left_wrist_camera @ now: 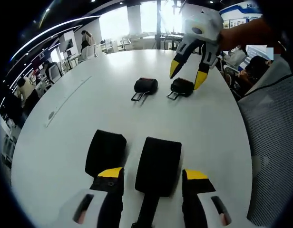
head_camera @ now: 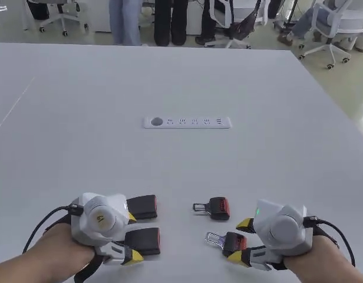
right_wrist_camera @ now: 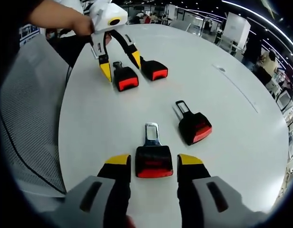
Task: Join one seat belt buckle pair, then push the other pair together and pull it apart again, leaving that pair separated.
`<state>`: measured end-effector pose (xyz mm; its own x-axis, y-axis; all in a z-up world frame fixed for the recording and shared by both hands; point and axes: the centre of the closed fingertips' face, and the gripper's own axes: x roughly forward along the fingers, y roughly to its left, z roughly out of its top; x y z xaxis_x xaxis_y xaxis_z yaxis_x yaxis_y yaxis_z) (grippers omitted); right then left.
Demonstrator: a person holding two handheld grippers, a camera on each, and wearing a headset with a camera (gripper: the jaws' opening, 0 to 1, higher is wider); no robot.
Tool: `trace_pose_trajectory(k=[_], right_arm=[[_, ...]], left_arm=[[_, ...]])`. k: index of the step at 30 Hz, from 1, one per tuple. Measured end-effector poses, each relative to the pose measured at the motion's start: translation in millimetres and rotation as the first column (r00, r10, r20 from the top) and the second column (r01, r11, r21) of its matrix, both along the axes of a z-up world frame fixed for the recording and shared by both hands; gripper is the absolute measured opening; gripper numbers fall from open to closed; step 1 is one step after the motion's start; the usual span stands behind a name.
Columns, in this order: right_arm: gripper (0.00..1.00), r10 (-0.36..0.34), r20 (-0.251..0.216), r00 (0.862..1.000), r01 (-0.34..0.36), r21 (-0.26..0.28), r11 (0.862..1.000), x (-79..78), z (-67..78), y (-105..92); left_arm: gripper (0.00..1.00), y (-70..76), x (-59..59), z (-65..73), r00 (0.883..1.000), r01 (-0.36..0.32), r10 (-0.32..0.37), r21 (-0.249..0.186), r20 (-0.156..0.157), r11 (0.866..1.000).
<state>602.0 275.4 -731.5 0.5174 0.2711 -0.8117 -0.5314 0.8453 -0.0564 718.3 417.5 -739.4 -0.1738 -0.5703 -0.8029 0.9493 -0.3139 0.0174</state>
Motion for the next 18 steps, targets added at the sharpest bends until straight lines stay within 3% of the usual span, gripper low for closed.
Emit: trace_pose_trajectory(k=[12,18], right_arm=[[0.32,0.077,-0.063,0.995,-0.076,0.022,0.997,-2.6,-11.4,1.3],[0.32,0.129,-0.088,0.988,-0.128,0.027,0.991,-3.1,-12.5,2.1]], left_arm=[[0.37,-3.5,-9.7,-10.5,0.994,0.110,-0.110,0.048,-0.004,0.993],[0.36,-4.3,-9.3,-9.5,0.991,0.133,-0.133,0.042,-0.001,0.990]])
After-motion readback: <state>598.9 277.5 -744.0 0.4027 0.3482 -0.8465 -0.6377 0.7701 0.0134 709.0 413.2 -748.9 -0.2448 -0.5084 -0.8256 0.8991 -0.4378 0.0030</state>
